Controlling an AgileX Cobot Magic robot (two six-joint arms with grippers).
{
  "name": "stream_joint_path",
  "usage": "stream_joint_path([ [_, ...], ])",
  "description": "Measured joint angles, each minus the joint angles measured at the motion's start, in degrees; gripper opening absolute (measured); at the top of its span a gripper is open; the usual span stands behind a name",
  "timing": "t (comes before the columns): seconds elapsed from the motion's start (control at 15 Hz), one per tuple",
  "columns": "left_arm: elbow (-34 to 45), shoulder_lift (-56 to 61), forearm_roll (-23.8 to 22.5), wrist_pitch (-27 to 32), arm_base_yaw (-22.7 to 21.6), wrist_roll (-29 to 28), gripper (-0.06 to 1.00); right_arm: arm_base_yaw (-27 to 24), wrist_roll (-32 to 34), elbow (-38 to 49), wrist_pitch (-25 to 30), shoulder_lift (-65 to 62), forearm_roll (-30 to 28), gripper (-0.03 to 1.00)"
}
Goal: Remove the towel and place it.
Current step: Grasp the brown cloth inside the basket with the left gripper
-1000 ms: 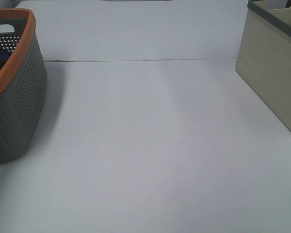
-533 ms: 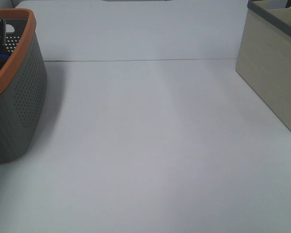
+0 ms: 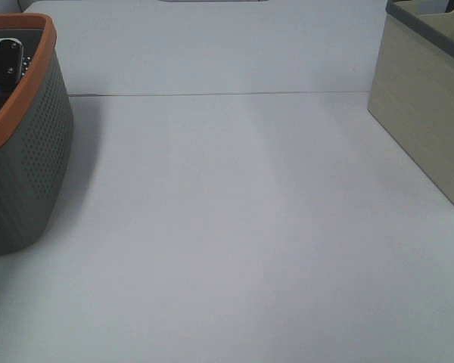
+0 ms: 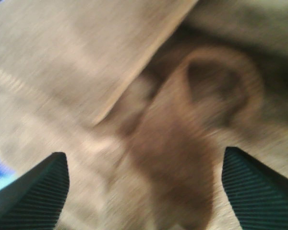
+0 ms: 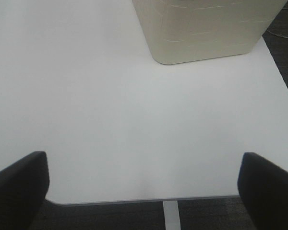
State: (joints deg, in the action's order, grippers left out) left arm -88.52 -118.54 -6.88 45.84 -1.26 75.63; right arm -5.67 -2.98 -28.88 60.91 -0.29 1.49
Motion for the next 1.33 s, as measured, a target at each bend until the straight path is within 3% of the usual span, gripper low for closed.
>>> stream_joint_path([
  [0.2, 0.0, -0.11, 0.29, 0.17, 0.29, 0.17, 0.78, 0.0, 0.0, 0.0, 0.0, 0.0, 0.0, 0.96],
  [0.4, 0.0, -0.11, -0.86, 1.09, 0.29, 0.11, 0.65, 0.0, 0.0, 0.0, 0.0, 0.0, 0.0, 0.96],
  [0.73, 0.0, -0.23, -2.01, -0.97, 0.29, -2.29, 0.6, 0.0, 0.0, 0.0, 0.0, 0.0, 0.0, 0.96],
  [0.87, 0.0, -0.52, -2.35, -1.55, 0.29, -2.98, 0.48, 0.0, 0.0, 0.0, 0.0, 0.0, 0.0, 0.96],
  [1.13, 0.0, -0.8, -2.52, -1.78, 0.29, -4.47, 0.13, 0.0, 0.0, 0.0, 0.0, 0.0, 0.0, 0.96],
  [1.33, 0.0, -0.8, -2.52, -2.52, 0.29, -4.58, 0.03, 0.0, 0.0, 0.0, 0.0, 0.0, 0.0, 0.96],
])
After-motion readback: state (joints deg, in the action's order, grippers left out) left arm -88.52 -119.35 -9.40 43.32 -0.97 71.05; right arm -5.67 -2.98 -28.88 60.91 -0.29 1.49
